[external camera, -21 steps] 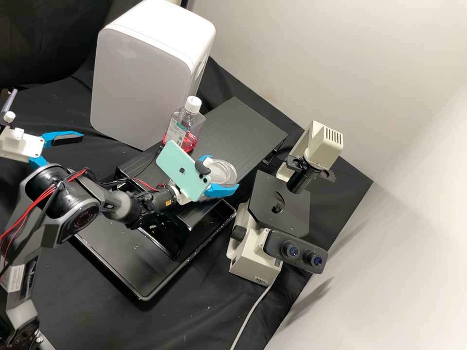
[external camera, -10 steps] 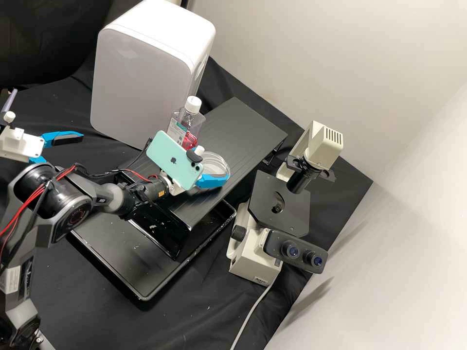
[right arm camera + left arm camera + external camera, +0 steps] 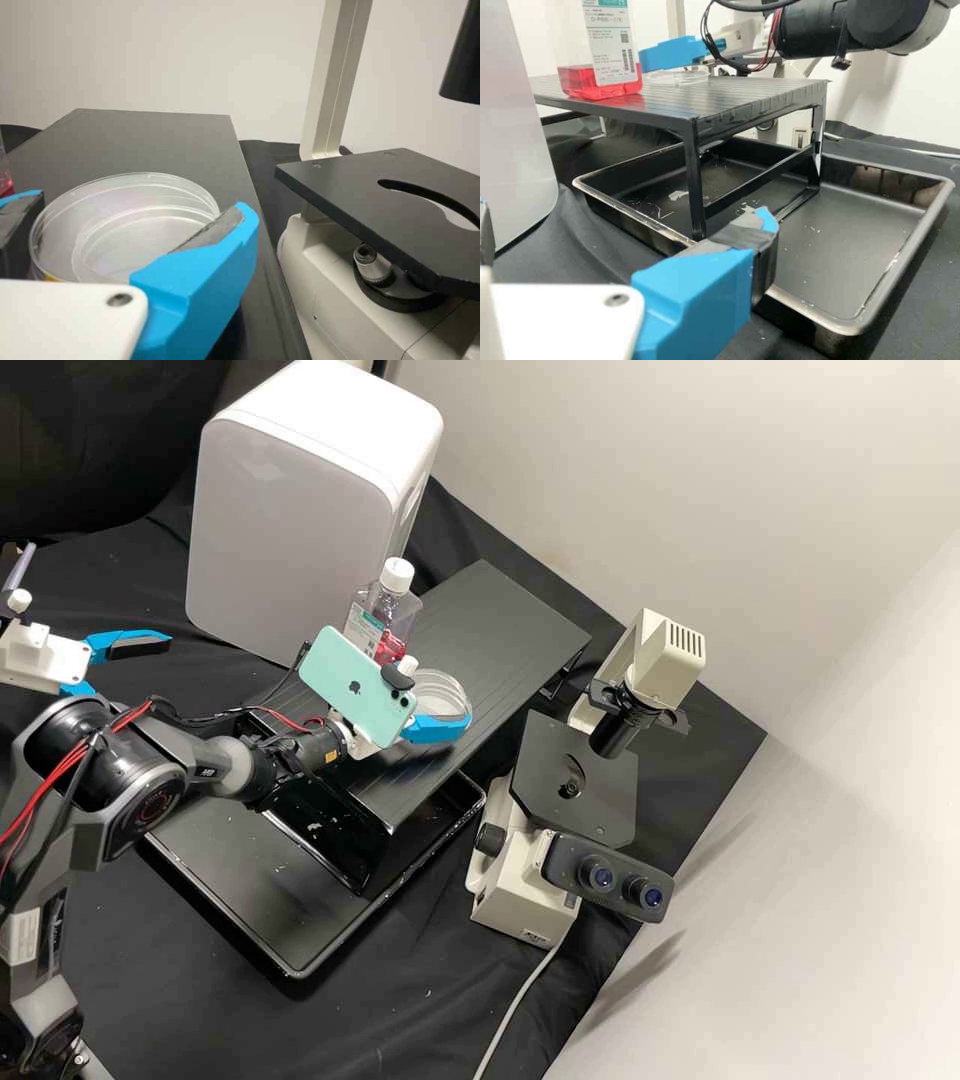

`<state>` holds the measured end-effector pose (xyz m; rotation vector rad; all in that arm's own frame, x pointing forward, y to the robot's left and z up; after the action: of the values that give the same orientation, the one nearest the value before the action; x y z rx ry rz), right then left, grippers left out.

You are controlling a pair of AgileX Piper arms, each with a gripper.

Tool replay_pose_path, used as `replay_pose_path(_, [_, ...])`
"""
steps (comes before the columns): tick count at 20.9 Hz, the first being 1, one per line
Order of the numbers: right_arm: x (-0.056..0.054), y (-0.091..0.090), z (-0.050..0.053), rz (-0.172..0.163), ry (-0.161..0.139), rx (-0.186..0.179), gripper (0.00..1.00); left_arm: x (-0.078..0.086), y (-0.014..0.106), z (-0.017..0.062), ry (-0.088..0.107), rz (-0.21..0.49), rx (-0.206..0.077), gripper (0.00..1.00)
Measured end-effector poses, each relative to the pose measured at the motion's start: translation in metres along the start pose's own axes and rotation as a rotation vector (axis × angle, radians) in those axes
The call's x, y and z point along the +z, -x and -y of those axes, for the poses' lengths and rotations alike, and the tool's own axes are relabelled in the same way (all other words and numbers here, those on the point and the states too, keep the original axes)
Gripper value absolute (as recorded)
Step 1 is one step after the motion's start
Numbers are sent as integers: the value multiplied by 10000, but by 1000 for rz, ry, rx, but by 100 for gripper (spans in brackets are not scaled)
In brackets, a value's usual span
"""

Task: Place the lid on the petri dish

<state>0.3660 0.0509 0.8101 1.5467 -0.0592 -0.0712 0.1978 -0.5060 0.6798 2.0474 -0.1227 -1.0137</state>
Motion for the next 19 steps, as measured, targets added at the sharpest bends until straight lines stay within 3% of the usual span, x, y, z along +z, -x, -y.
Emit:
replay_pose_path(11, [2,-58,-108,9,-4,28,0,0,0,0,0,0,0,100])
replay_pose_path(19, [39,-144,-50,42,-12,-10,0,0,0,0,0,0,0,100])
